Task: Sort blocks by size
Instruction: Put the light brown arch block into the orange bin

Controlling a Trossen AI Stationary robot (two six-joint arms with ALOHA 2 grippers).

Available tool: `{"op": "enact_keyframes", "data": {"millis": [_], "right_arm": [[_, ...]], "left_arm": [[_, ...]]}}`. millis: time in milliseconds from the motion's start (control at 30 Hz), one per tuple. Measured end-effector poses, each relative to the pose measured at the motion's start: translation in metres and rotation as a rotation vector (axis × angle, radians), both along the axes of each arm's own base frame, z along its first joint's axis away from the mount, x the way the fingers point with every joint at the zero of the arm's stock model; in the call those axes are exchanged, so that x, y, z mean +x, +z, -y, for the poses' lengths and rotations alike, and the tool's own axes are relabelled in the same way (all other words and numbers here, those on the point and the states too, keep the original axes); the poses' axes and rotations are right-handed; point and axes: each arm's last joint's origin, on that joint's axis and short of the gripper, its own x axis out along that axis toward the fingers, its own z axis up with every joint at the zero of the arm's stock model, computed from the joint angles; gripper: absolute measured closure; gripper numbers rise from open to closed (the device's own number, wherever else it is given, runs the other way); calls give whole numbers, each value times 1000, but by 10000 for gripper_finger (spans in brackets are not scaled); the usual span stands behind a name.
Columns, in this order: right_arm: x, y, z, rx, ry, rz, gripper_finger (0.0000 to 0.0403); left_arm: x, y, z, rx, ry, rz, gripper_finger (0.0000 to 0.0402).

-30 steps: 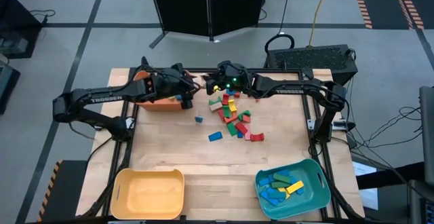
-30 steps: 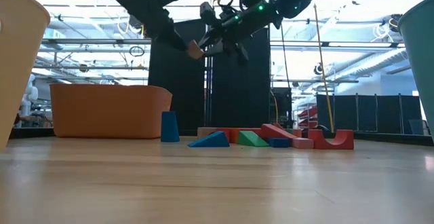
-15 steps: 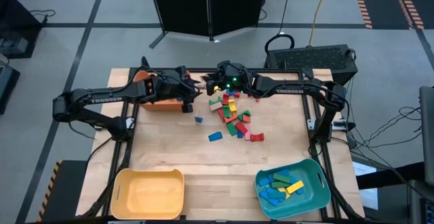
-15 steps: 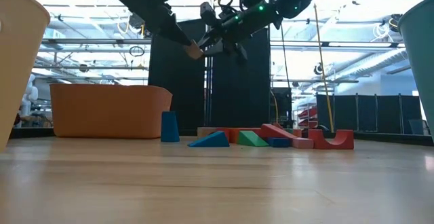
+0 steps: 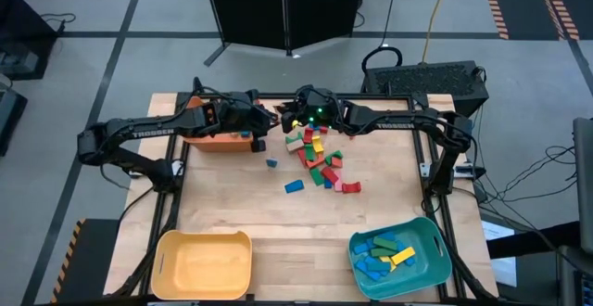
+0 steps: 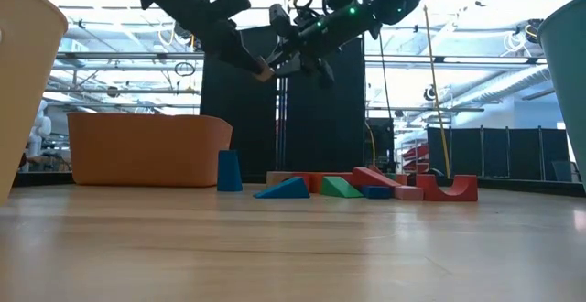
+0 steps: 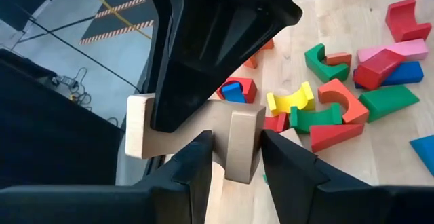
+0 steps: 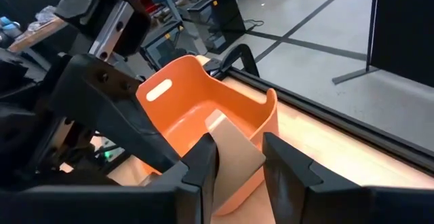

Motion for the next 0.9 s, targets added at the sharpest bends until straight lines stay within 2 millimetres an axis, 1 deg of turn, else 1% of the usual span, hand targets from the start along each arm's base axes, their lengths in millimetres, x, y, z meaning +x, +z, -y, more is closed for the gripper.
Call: {"op": "enact_keyframes", "data": {"millis": [133, 200, 400, 500, 767, 900], "right_arm": [[0, 0, 0, -10, 3, -2, 314], [0, 0, 0, -12, 4, -3, 314], [0, 0, 0, -15, 5, -12, 305], [0, -1, 0, -17, 10, -22, 296], [0, 0, 0, -58, 26, -35, 285], [-1, -1, 1, -62, 26, -63, 284]], "left_arm": [[0, 1, 0, 2, 0, 5, 277], [0, 1, 0, 3, 1, 6, 286], [0, 1, 0, 3, 0, 5, 348], [-1, 1, 1, 1, -2, 3, 368], [-8, 7, 1, 21, 38, 0, 368], [-15, 10, 2, 47, 101, -24, 368]]}}
